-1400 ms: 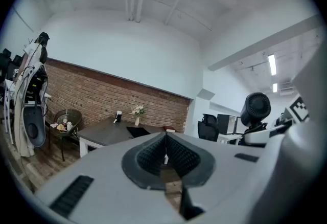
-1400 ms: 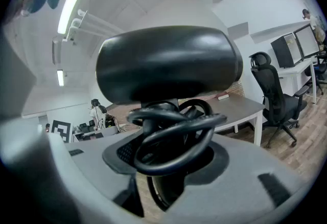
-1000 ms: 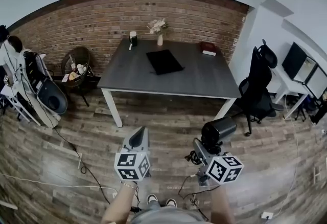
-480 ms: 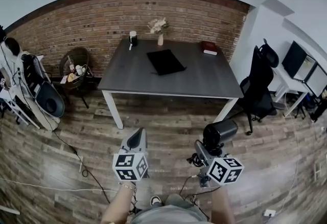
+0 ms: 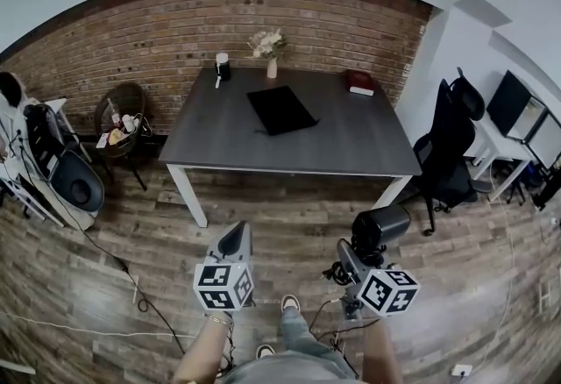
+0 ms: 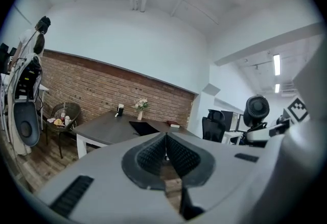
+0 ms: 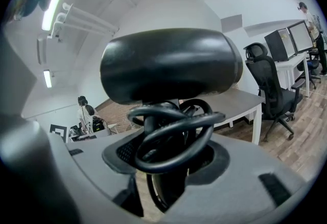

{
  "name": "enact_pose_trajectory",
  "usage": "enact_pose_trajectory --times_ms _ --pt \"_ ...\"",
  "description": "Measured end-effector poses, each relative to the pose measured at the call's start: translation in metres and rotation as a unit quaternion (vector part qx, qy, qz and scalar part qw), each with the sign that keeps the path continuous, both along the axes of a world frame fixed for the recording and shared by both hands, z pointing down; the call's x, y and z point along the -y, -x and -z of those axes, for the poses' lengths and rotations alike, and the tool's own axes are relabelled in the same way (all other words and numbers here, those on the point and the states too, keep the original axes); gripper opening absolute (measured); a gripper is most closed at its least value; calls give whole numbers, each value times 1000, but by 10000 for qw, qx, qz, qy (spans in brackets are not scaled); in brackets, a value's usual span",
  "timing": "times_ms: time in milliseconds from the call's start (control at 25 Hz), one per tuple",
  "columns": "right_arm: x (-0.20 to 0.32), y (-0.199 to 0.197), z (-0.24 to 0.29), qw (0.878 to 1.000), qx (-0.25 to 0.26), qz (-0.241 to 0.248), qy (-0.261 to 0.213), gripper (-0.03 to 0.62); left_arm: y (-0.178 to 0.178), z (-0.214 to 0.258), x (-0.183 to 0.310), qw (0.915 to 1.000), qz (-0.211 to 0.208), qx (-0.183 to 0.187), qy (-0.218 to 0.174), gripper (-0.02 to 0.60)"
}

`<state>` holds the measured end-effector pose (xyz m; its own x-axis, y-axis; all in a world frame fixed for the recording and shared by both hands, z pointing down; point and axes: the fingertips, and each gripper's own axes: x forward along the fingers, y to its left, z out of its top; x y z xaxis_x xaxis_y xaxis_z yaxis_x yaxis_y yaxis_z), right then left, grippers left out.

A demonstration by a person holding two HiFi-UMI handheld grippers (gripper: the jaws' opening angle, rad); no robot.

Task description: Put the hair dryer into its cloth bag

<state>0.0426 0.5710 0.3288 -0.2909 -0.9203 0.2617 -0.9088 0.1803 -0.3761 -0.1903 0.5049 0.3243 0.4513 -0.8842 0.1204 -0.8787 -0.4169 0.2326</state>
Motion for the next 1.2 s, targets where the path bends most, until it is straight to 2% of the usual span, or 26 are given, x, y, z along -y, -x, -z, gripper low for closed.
enact_pose_trajectory --times_ms 400,760,1200 --pt "125 -36 9 9996 -51 273 -73 232 -37 17 113 9997 227 58 -98 6" --pt "217 -71 12 9991 -153 390 -100 232 -64 24 197 9990 397 90 -158 6" --pt "290 -100 3 9987 -129 484 -86 232 -93 16 267 9988 440 193 -135 6"
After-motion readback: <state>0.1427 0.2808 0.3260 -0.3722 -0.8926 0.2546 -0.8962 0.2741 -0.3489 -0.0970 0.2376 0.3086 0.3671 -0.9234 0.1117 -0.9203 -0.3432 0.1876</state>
